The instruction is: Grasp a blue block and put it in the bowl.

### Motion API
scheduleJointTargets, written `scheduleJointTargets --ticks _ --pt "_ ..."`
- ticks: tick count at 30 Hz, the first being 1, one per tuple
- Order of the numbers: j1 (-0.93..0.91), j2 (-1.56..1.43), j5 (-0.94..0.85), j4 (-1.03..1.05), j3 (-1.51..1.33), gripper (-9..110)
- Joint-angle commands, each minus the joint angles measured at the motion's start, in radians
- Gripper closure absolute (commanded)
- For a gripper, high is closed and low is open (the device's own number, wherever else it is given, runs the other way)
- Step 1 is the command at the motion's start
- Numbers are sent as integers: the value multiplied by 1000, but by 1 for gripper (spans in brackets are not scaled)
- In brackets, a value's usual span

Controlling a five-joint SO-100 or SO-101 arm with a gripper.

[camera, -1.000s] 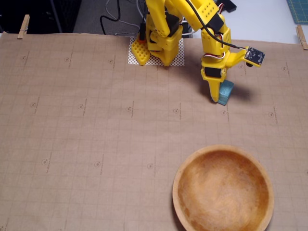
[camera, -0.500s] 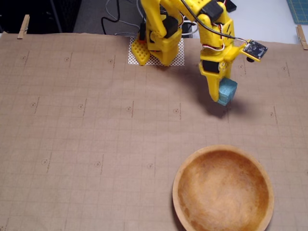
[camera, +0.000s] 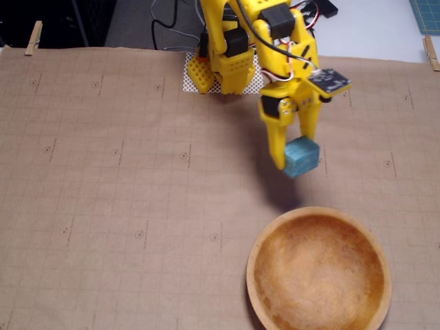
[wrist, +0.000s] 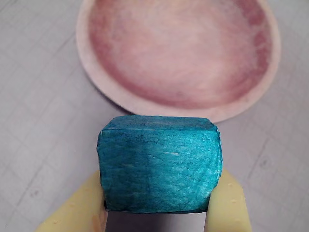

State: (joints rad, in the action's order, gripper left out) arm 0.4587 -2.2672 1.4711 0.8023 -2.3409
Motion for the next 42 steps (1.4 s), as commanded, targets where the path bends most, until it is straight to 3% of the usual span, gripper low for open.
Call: scheduleJointTargets --ticks 1,8,21,42 --pt "-74 -43 -20 -66 95 100" --pt "-173 -23 -18 -202 167 100" --pt "-172 207 -17 -565 183 100" --pt "17 695 -17 -882 285 100"
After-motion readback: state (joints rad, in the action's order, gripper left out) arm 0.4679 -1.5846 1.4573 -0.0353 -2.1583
